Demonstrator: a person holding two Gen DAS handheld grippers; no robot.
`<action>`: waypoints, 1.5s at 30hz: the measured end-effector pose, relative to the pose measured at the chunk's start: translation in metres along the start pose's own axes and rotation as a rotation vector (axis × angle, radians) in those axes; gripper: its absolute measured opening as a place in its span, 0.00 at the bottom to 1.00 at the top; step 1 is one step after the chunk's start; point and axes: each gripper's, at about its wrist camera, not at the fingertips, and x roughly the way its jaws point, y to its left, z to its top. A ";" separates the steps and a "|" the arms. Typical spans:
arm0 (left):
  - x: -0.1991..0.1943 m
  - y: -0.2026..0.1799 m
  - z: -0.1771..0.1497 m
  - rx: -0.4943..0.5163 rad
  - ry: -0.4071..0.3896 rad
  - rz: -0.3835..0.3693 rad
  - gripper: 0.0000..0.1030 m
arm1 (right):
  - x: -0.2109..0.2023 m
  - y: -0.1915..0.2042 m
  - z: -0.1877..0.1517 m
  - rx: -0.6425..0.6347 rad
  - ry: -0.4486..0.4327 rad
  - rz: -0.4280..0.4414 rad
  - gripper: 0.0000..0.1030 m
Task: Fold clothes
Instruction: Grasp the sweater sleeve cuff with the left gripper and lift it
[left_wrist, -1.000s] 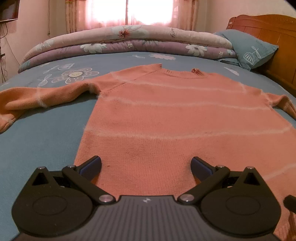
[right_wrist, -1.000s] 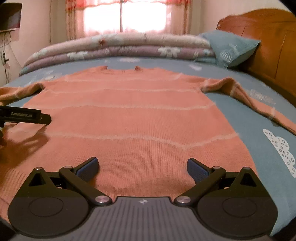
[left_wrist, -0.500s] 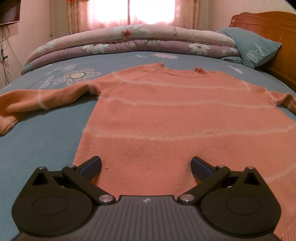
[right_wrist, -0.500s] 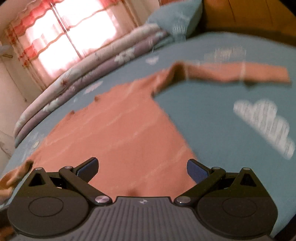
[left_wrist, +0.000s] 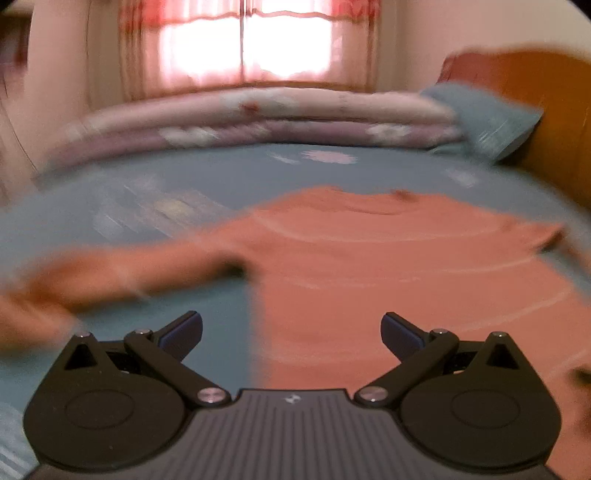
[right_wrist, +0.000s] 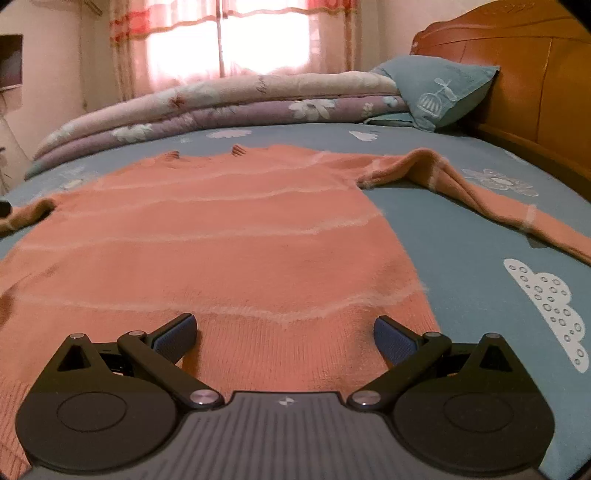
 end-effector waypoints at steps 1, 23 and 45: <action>-0.002 0.015 0.011 0.066 -0.004 0.081 0.99 | -0.001 -0.002 0.000 0.009 -0.005 0.013 1.00; 0.032 0.222 -0.060 -0.038 0.169 0.146 0.35 | 0.008 0.010 0.012 -0.009 0.054 -0.028 1.00; 0.124 0.268 -0.004 -0.256 0.327 0.508 0.39 | 0.016 0.016 0.018 -0.022 0.071 -0.056 1.00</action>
